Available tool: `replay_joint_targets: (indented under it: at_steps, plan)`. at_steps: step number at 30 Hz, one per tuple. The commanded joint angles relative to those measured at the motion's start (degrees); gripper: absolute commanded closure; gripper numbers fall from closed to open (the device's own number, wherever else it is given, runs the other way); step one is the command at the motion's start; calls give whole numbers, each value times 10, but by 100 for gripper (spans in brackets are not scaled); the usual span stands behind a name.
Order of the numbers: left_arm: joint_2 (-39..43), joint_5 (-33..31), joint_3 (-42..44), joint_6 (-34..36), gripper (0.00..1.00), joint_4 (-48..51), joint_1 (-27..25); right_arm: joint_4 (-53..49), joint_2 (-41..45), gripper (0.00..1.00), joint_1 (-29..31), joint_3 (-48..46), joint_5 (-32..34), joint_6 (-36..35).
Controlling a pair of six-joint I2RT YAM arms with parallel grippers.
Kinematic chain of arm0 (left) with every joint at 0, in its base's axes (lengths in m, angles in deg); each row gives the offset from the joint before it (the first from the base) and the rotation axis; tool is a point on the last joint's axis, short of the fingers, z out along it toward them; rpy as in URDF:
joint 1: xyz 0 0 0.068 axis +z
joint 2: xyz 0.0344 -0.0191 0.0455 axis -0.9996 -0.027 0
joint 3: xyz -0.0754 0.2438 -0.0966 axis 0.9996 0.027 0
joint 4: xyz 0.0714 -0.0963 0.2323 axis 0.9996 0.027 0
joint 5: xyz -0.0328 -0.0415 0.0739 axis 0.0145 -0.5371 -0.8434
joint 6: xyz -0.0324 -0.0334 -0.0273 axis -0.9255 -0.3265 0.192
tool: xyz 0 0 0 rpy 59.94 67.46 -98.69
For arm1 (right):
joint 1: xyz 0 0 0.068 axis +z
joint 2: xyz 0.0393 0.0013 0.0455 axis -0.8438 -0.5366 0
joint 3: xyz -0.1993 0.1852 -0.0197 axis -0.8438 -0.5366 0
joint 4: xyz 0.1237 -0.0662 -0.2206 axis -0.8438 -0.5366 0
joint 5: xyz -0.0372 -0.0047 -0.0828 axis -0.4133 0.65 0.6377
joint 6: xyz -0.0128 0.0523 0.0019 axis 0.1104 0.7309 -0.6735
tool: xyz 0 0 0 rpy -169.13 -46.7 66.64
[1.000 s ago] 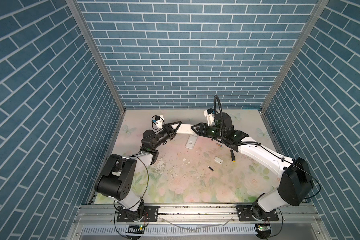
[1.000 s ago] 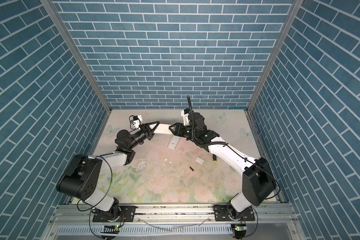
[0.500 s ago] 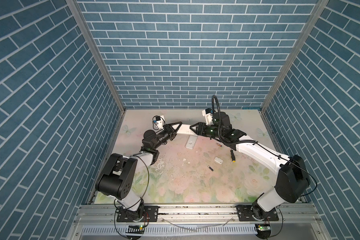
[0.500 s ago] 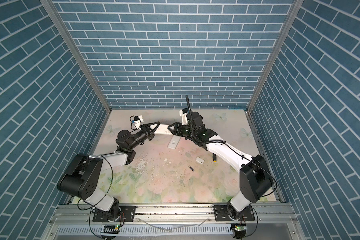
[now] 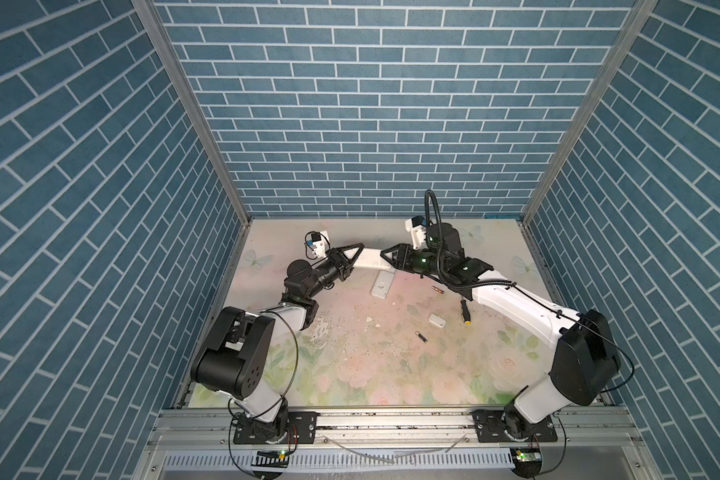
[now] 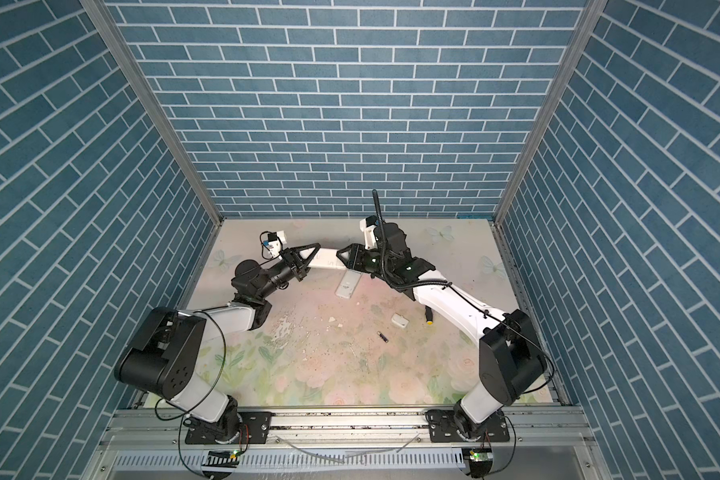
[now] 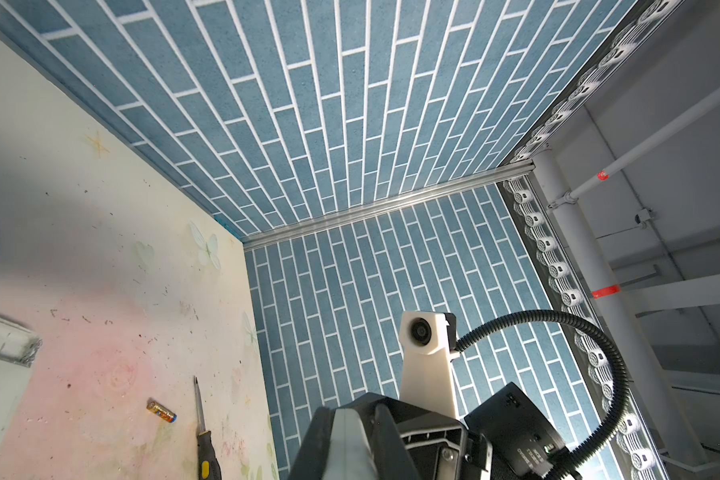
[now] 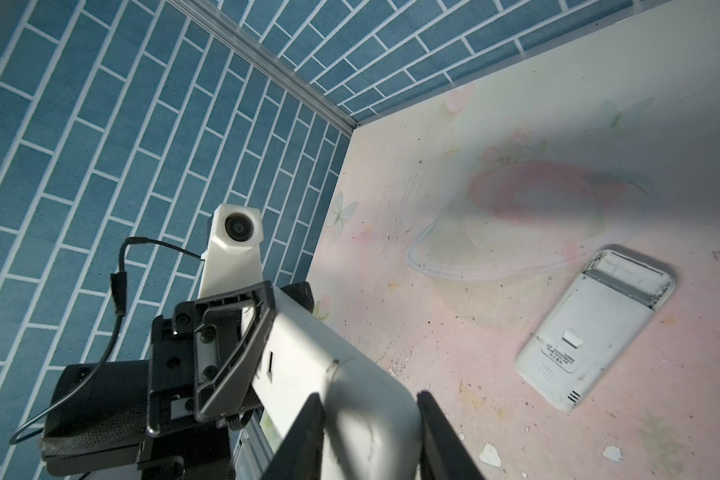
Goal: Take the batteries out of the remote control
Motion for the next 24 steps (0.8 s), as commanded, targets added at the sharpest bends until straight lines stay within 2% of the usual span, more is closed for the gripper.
replay_joint_targets:
  at_steps: [1, 13, 24]
  plan:
    - [-1, 4, -17, 2, 100, -22, -2, 4, 16, 60, 0, 3, -5, 6]
    - [2, 3, -17, 3, 100, -14, -2, 20, 23, 60, 0, -22, -11, 20]
    - [4, 7, -33, 3, 100, -11, 0, 26, 25, 71, 0, -30, -10, 23]
